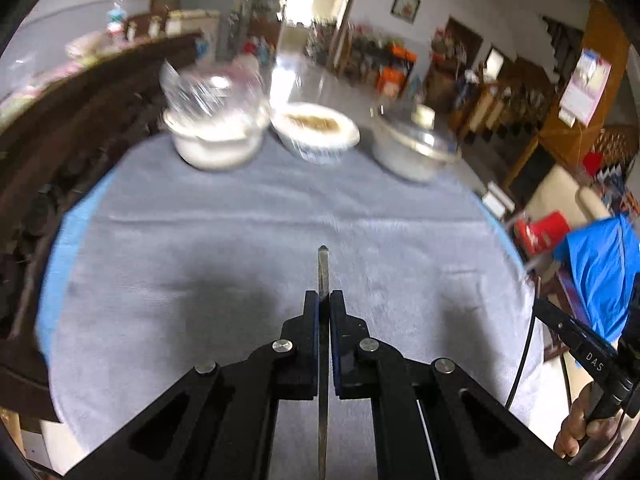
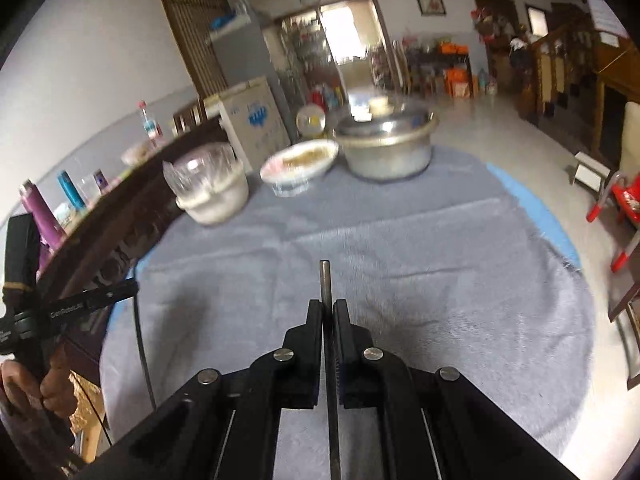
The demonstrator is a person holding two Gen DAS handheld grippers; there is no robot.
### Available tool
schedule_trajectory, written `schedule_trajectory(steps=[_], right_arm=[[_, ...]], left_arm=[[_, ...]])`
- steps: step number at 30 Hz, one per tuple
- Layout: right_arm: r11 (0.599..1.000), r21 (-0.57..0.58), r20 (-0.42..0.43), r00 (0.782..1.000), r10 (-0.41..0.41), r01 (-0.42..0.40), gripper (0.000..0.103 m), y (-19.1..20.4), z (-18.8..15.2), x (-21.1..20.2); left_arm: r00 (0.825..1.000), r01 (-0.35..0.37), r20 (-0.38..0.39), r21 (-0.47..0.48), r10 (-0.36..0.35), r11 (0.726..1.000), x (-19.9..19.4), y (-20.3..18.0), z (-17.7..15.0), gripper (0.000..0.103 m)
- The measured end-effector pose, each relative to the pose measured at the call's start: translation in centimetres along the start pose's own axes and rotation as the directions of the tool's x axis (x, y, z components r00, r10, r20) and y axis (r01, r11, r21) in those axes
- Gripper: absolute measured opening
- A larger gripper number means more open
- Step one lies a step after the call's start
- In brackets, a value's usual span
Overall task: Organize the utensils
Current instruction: 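Lift the chopsticks off the cloth with both tools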
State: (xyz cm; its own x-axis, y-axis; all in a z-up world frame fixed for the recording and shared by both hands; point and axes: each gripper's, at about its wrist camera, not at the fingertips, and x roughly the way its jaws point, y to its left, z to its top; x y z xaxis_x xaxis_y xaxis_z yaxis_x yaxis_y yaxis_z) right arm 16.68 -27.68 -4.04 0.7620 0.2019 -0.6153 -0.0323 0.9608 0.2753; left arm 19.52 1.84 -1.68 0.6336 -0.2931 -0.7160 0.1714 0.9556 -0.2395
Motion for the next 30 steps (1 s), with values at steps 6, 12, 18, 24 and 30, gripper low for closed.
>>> schedule_trajectory(steps=[6,12,18,24,30], right_arm=[[1.000,0.003,0.138,0.990,-0.004,0.004,0.006,1.3,-1.1,-5.3],[1.000,0.004,0.226,0.974,0.000,-0.001,0.006,2.4,-2.3,-8.7],[1.000,-0.023,0.291,0.957,-0.012,0.020,0.006,3.8,-3.2,-11.1],[0.997,-0.064,0.352,0.936,-0.022,0.047,0.006,5.2,-3.4,-13.4],[0.995,-0.084,0.404,0.915,-0.012,0.050,0.006,6.1,-3.5,-15.6]], left_arm=[[0.986,-0.045,0.162,0.010,0.043,0.999,-6.0,-0.9,-2.1,0.005],[0.967,-0.065,0.249,0.002,0.063,0.998,-10.1,-1.1,-4.9,0.005],[0.955,-0.060,0.288,-0.031,0.066,0.998,-12.7,-0.4,-7.0,0.005],[0.937,-0.057,0.344,-0.040,0.067,0.998,-15.9,-0.3,-7.9,0.005],[0.914,-0.035,0.404,-0.021,0.040,0.999,-19.1,-1.2,-7.9,0.005]])
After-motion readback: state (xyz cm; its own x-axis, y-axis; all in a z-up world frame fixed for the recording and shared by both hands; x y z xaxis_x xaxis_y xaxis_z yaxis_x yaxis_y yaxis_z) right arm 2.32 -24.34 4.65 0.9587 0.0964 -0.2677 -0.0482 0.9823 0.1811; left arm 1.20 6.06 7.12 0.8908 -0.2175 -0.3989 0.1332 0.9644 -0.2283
